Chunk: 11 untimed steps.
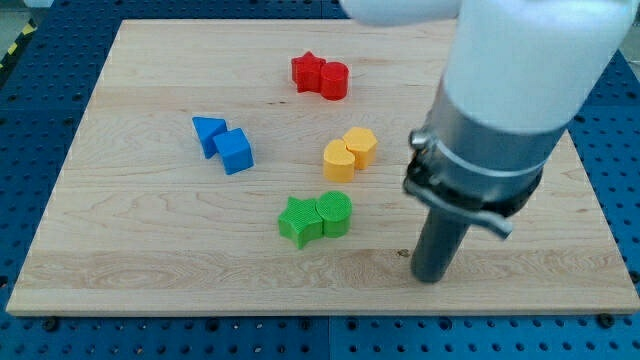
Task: Point your arm at the blue cube
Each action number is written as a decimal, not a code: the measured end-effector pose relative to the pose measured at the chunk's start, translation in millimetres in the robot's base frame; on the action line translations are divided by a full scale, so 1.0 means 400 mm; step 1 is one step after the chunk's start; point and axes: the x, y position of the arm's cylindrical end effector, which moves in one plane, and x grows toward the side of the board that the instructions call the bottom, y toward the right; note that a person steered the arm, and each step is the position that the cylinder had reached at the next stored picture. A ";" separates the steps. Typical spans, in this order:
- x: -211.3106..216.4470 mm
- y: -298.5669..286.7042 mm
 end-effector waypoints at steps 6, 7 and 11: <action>-0.220 -0.465; -0.249 -0.582; -0.339 -0.537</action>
